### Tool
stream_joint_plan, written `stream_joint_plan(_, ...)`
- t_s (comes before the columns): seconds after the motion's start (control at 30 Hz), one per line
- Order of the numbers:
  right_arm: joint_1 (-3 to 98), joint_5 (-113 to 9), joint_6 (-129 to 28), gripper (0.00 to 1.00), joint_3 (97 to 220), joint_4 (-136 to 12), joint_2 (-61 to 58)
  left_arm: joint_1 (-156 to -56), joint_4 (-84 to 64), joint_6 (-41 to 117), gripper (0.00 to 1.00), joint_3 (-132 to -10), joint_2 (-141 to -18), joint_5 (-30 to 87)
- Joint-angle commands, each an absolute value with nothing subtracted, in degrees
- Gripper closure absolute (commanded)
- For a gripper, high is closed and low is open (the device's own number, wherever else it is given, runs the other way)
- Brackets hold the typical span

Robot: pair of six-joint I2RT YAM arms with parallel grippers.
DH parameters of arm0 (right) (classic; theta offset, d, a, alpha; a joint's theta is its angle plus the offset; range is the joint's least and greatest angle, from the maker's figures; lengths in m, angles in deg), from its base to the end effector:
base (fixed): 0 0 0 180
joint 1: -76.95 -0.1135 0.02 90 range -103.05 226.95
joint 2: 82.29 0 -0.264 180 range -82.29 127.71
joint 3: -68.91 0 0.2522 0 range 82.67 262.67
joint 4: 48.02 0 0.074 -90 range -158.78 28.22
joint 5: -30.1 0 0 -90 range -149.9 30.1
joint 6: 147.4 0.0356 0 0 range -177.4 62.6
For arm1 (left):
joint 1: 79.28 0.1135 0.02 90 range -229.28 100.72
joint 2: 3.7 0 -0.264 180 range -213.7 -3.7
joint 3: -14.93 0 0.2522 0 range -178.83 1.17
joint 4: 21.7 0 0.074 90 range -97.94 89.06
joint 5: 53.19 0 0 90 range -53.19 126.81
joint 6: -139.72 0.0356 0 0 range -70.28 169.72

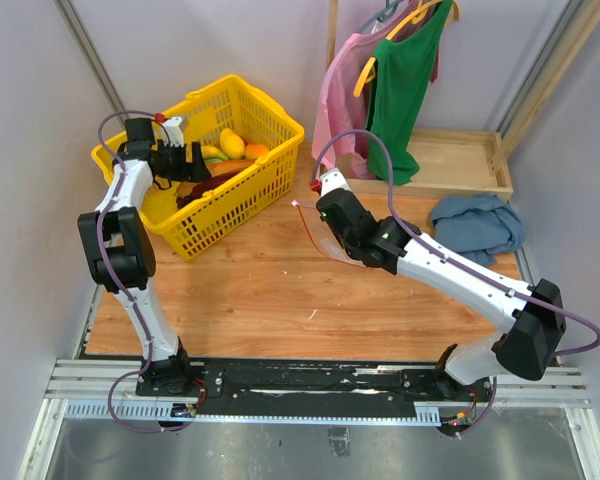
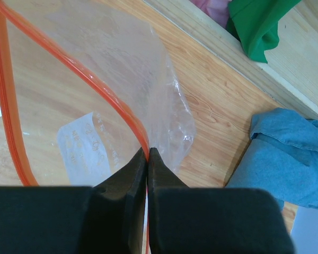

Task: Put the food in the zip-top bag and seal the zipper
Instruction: Pick up the fake food from the bin.

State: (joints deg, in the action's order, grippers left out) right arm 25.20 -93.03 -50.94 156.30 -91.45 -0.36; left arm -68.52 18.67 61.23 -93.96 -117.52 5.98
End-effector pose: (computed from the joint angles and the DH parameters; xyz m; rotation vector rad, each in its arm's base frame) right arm 0.2108 0.2360 0.3350 -0.5248 2.0462 -0.0470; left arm 0.4469 0.0664 0.2590 0.2696 2.2464 -0.4297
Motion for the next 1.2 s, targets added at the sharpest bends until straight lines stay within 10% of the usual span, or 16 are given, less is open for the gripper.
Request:
stream_joint_plan(0.0, 24.6, -93.1, -51.4, 0.95, 155.5, -90.4, -2.0, -70.8, 21.7, 59.0, 0.18, -91.8, -113.1, 4.1)
stream_joint_plan(1.17, 25.3, -91.6, -52.6, 0.91, 154.4, -88.9, -1.6, -68.5, 21.8, 62.7, 0.08, -100.5, -127.2, 6.0)
